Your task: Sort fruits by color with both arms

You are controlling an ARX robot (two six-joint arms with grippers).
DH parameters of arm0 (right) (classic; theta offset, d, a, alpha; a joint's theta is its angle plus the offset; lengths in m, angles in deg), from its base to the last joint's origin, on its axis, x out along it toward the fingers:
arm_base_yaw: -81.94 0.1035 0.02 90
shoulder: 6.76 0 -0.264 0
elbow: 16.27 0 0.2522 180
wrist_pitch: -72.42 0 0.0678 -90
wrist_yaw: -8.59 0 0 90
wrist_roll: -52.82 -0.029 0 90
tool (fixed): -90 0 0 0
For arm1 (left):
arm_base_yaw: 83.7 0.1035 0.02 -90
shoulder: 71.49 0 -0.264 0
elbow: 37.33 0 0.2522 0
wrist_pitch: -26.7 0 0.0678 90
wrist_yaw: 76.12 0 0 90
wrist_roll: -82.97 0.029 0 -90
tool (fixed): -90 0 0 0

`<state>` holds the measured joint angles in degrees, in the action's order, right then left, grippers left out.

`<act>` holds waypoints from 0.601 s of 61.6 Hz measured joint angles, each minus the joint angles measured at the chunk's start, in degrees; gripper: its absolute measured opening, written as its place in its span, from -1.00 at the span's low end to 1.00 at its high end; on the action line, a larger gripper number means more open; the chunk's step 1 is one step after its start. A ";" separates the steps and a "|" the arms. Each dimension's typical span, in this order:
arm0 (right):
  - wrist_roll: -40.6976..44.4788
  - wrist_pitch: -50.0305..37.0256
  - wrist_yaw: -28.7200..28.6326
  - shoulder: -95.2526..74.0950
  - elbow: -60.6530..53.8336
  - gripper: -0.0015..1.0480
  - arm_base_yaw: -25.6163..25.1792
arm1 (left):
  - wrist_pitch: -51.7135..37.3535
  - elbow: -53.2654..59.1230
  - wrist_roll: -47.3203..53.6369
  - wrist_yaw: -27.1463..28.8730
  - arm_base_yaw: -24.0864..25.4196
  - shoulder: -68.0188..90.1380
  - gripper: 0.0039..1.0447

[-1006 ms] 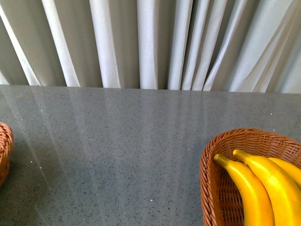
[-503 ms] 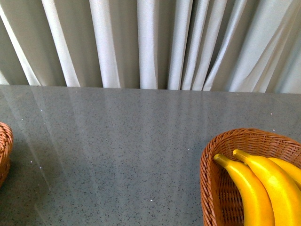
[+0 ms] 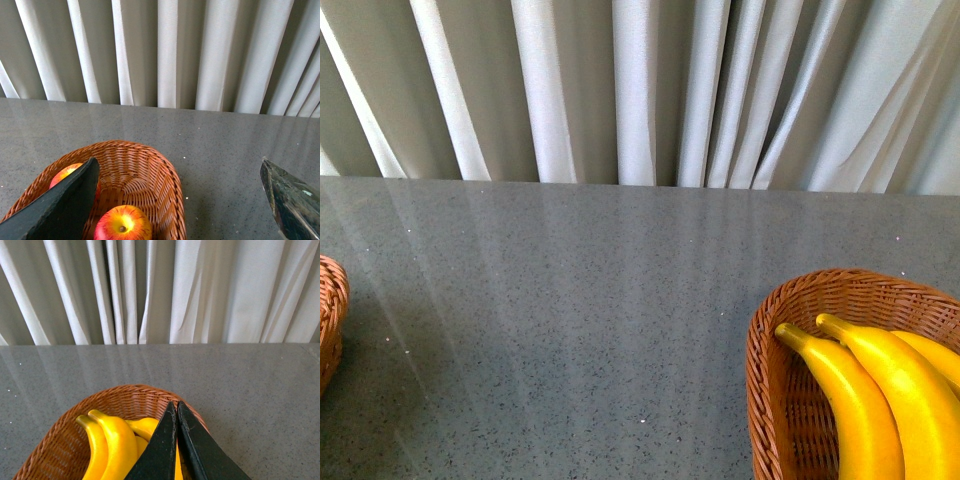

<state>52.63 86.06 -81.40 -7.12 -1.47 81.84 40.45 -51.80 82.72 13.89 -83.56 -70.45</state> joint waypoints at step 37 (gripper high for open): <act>0.04 0.00 0.02 0.02 0.00 0.72 0.00 | 0.00 0.00 0.00 0.00 0.00 0.00 0.83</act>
<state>52.67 86.06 -81.38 -7.10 -1.47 81.84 40.45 -51.80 82.72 13.89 -83.56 -70.45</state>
